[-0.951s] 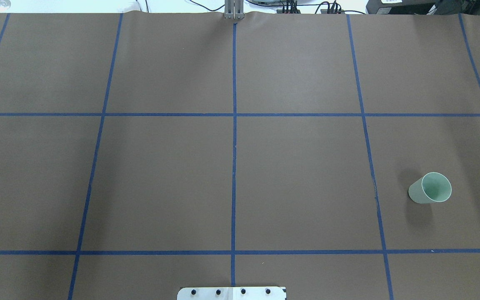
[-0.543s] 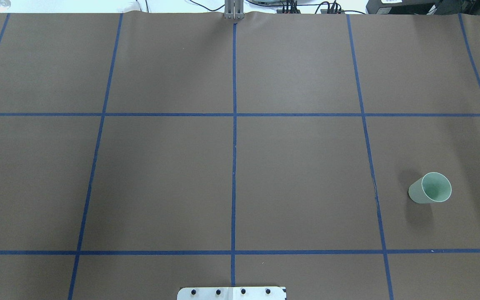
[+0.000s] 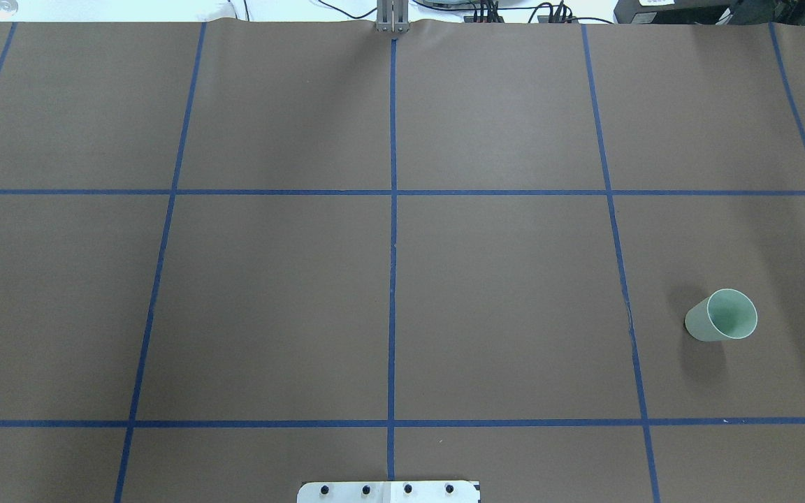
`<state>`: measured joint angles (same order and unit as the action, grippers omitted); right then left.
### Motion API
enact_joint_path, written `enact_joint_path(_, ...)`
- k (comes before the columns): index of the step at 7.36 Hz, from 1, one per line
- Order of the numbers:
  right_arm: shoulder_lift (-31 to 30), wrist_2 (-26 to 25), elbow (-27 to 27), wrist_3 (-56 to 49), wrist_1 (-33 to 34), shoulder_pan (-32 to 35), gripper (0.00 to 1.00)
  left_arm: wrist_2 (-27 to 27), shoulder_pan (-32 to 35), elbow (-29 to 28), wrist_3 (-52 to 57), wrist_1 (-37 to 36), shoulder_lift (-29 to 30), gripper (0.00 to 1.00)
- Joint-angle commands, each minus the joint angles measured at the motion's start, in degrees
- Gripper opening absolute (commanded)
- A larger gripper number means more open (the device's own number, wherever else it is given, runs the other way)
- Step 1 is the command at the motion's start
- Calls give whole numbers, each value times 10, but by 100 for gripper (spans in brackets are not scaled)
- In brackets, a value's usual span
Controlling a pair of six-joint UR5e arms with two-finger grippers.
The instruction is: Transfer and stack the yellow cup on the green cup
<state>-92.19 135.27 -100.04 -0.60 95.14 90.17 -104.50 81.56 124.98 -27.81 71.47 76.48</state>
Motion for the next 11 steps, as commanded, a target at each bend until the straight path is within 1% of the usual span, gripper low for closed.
enact_joint_path(1, 1, -5, -22, 0, 0, -3, 100, 50, -73, 2, -196, 0, -23, 100)
enact_joint_path(2, -1, -5, -17, 0, -1, -3, 100, 88, -104, 3, -262, 5, -47, 100)
enact_joint_path(3, -2, 0, -22, 1, 0, -5, 100, 106, -139, 2, -336, 7, -68, 100)
enact_joint_path(5, -1, 3, -21, 0, -2, -5, 100, 152, -276, -3, -568, -1, -97, 100)
enact_joint_path(6, -1, 4, -19, 1, -2, -5, 100, 154, -342, -10, -676, -19, -109, 100)
enact_joint_path(8, -3, 5, -19, 0, -3, -5, 100, 152, -480, -59, -901, -64, -109, 100)
enact_joint_path(10, -4, 9, -22, 0, -1, -5, 100, 142, -560, -70, -1064, -124, -107, 100)
enact_joint_path(11, -5, 11, -22, 0, 0, -5, 100, 115, -592, -89, -1129, -134, -106, 100)
